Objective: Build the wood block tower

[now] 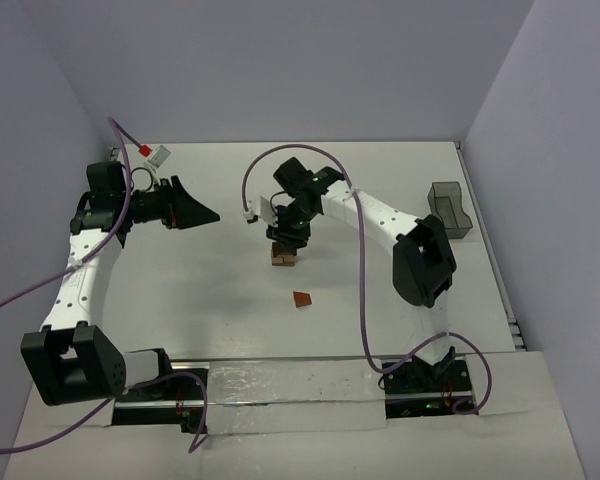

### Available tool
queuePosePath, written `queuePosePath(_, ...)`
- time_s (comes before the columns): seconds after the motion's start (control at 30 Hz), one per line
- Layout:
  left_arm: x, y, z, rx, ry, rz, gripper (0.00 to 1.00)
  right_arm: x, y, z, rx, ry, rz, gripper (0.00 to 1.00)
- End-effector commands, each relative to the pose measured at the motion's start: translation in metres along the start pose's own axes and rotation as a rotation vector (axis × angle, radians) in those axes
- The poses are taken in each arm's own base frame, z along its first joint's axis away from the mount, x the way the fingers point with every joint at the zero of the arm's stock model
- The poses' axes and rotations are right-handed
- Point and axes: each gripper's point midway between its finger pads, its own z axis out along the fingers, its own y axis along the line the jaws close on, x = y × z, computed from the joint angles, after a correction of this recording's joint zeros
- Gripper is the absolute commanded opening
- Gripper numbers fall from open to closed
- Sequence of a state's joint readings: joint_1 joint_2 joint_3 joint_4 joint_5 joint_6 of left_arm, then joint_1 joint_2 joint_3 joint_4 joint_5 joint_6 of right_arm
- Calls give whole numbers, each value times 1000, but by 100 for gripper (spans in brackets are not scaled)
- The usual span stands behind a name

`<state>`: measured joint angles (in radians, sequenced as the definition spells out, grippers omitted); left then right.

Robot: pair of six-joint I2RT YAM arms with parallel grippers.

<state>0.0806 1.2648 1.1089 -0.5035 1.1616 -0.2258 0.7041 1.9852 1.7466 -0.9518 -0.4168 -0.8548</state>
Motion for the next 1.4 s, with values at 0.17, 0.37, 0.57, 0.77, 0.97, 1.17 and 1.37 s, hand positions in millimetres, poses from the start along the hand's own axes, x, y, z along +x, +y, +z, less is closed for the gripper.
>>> queuePosePath(0.17,-4,-8,-2,35,-19,47,99,-22,-16,-7,66,-55,-19,8)
queuePosePath(0.37,-4,-7,-2,33,-18,50,99,-24,-19,-4,69,-60,-11,9)
queuePosePath(0.57,-3,-6,-2,30,-19,47,99,-24,-21,-3,73,-60,-6,9)
queuePosePath(0.77,-3,-5,-2,30,-17,46,99,-22,-23,1,77,-57,8,9)
queuePosePath(0.97,-3,-5,-2,27,-17,47,99,-24,-24,3,76,-60,17,10)
queuePosePath(1.17,-3,-4,-2,26,-18,44,99,-22,-24,5,75,-53,24,11)
queuePosePath(1.37,-3,-5,-3,28,-19,45,99,-19,-23,7,78,-48,26,12)
